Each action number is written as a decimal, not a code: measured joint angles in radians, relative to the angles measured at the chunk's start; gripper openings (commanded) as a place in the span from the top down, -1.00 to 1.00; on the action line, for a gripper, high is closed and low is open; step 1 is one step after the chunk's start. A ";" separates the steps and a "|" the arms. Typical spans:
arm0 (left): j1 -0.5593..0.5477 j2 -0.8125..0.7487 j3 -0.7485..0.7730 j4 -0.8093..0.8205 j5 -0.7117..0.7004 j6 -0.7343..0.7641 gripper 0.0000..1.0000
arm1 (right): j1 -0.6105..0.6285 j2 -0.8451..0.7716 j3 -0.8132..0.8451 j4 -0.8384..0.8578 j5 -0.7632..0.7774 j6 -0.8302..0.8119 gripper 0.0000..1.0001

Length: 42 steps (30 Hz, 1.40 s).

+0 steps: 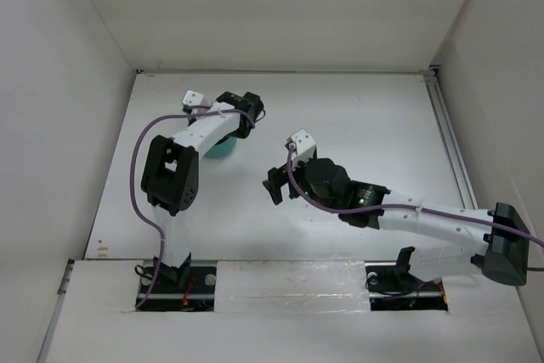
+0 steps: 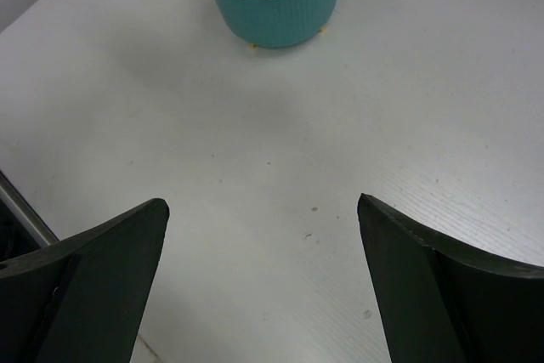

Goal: Sort the stationery into containers
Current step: Place the stapler in the storage box.

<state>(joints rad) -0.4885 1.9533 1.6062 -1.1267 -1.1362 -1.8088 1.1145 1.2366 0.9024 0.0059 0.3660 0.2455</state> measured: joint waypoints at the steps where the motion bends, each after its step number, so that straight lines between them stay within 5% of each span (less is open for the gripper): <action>1: 0.000 0.000 0.000 0.000 -0.001 0.000 1.00 | -0.001 0.000 0.000 0.000 -0.001 0.000 -0.98; 31: -0.002 0.029 -0.023 -0.002 -0.007 -0.007 0.96 | -0.003 0.000 0.000 0.000 -0.027 -0.008 -0.98; 42: -0.019 0.029 -0.036 -0.003 -0.020 -0.011 0.49 | -0.003 0.002 0.000 0.001 -0.035 -0.008 -0.98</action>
<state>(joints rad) -0.5072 1.9823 1.5700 -1.1301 -1.1564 -1.8194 1.1110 1.2381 0.9024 0.0067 0.3313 0.2379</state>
